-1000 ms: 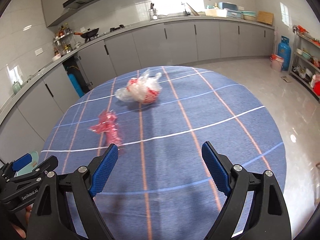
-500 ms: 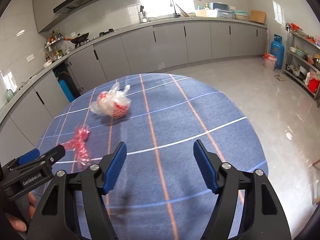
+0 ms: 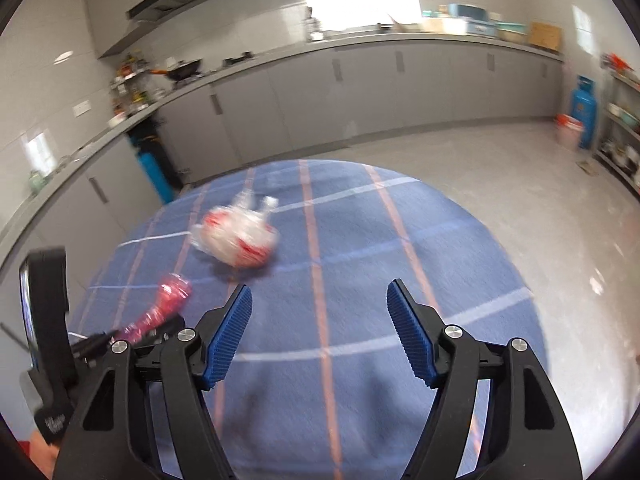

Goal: Collect trash
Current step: 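Grasp the clear plastic bag with red print using the right tool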

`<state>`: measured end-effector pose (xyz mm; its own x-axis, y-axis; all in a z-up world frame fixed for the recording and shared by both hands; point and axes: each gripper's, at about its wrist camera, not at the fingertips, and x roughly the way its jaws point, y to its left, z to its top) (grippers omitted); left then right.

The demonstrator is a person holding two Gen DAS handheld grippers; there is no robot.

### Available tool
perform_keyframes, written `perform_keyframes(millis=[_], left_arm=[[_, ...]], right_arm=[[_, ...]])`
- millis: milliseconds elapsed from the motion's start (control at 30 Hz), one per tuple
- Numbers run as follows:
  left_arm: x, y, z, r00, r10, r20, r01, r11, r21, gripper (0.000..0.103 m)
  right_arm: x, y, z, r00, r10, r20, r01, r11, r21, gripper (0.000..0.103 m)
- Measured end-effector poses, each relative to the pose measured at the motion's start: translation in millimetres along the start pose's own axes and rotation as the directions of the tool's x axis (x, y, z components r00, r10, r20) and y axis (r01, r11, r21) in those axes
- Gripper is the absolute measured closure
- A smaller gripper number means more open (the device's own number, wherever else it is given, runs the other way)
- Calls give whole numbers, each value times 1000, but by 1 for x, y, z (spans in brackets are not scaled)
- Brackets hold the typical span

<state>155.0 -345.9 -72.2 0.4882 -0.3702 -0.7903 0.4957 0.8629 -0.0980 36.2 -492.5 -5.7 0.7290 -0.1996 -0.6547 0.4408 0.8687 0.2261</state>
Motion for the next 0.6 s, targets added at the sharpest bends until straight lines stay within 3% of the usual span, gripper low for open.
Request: perform_keyframes(millis=[67, 167, 433, 500, 533, 600], left_arm=[[-9, 11, 0, 1000, 4, 22, -4, 1000, 11, 72], [-25, 24, -1, 998, 3, 55, -5, 999, 37, 72], [-47, 61, -3, 998, -13, 67, 11, 1000, 28, 72], [-51, 66, -5, 998, -6, 67, 4, 1000, 21, 72], [-53, 71, -5, 998, -2, 68, 1, 1000, 12, 72], [-58, 79, -6, 997, -1, 72, 1, 1000, -6, 72]], right_arm=[[13, 9, 11, 999, 37, -7, -37, 999, -23, 25], [40, 27, 28, 995, 97, -34, -99, 993, -67, 23], [124, 67, 48, 985, 40, -167, -75, 976, -205, 18], [136, 72, 44, 982, -2, -189, -44, 970, -241, 31], [139, 73, 42, 978, -14, -206, -38, 968, -247, 50], [134, 76, 38, 979, -5, -205, -45, 970, -240, 57]])
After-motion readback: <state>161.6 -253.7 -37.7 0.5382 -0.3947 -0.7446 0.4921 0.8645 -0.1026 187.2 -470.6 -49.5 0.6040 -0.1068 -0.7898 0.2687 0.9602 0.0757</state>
